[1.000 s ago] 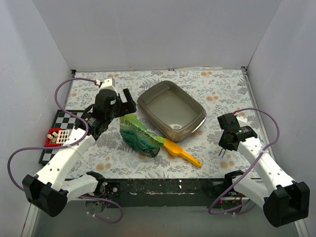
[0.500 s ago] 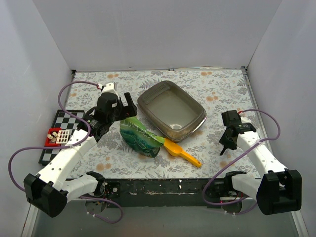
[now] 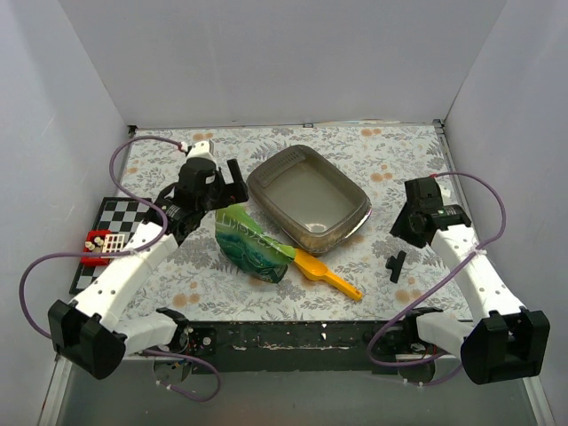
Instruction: Fill the litter box with clean litter
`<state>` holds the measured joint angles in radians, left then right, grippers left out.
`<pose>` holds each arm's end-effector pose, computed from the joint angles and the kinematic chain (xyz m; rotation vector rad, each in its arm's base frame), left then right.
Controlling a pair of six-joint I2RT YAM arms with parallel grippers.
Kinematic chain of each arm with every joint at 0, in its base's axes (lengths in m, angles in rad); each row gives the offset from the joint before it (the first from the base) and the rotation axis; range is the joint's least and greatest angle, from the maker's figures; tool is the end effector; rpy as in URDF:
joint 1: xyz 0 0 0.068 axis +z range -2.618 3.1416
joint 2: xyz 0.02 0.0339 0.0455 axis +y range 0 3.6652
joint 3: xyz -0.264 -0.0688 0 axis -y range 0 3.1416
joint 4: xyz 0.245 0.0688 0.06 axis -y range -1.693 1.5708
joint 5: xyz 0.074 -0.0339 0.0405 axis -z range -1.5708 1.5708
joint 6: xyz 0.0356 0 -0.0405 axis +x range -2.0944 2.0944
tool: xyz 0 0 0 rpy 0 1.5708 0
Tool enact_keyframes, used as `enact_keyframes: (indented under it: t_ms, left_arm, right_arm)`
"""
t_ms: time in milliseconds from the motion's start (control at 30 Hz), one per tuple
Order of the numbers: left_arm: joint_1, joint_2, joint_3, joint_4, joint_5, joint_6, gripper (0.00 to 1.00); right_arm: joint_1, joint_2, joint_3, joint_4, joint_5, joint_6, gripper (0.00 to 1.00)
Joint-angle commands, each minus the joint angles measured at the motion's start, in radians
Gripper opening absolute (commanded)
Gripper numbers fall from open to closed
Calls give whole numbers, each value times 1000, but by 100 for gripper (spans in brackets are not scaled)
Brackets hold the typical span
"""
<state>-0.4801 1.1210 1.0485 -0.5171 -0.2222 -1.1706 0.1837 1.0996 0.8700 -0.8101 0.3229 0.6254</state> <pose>0.2203 -0.1059 0.3329 -0.8792 2.0521 -0.7060 0.2055 0.0267 0.2585 0.6633 2.4432 -0.1079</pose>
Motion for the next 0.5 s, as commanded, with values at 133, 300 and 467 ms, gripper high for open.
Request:
enact_keyframes:
  t_ms: [133, 300, 467]
  left_arm:
    - [0, 218, 226, 3, -71, 86, 98]
    - [8, 391, 350, 58, -89, 110, 98]
    - [24, 584, 487, 114, -69, 137, 79]
  right_arm:
    - [140, 19, 95, 42, -217, -61, 40]
    - [304, 75, 89, 61, -191, -26, 21]
    - [396, 88, 41, 113, -191, 17, 1]
